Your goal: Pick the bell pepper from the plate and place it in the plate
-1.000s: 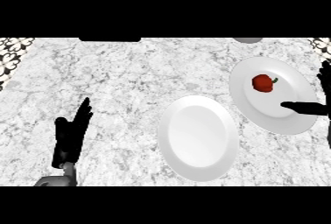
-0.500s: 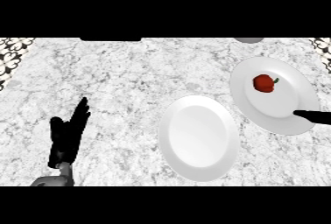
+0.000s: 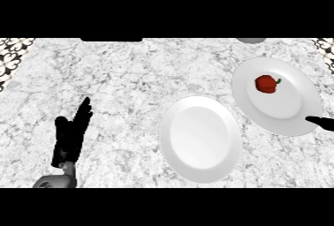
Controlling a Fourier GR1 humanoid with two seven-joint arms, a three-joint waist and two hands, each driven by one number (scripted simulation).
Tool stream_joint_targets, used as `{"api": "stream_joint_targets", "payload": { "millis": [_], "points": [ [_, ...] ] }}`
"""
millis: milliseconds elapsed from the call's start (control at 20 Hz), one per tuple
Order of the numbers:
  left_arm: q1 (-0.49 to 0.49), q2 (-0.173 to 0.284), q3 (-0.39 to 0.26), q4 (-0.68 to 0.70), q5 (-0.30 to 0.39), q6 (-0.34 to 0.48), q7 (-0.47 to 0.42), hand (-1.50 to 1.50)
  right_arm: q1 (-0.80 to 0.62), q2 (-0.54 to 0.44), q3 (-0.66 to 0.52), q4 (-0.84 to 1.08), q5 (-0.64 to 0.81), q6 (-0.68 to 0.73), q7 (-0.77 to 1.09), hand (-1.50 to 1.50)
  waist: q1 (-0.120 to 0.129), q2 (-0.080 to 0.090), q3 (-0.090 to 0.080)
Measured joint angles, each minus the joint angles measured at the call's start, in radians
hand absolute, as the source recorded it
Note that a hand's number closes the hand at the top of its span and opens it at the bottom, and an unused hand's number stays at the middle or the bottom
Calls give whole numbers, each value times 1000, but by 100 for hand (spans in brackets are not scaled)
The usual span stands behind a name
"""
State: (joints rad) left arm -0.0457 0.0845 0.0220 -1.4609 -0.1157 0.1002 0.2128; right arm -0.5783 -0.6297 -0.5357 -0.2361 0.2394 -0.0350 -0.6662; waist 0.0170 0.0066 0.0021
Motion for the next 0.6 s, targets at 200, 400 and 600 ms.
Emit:
{"api": "stream_joint_targets", "payload": {
  "millis": [200,400,600],
  "points": [
    [17,2,3,-11,7,-8,-7,0,20,-40,-19,23,-22,-3,-13,-150,2,1,0],
    [-16,-24,-13,4,-13,18,11,0,22,-77,-31,46,-34,-9,-10,-150,5,3,1],
    [-9,-25,-13,14,-15,17,-3,0,36,-78,-27,61,-32,-29,-26,-150,8,4,1]
  ]
}}
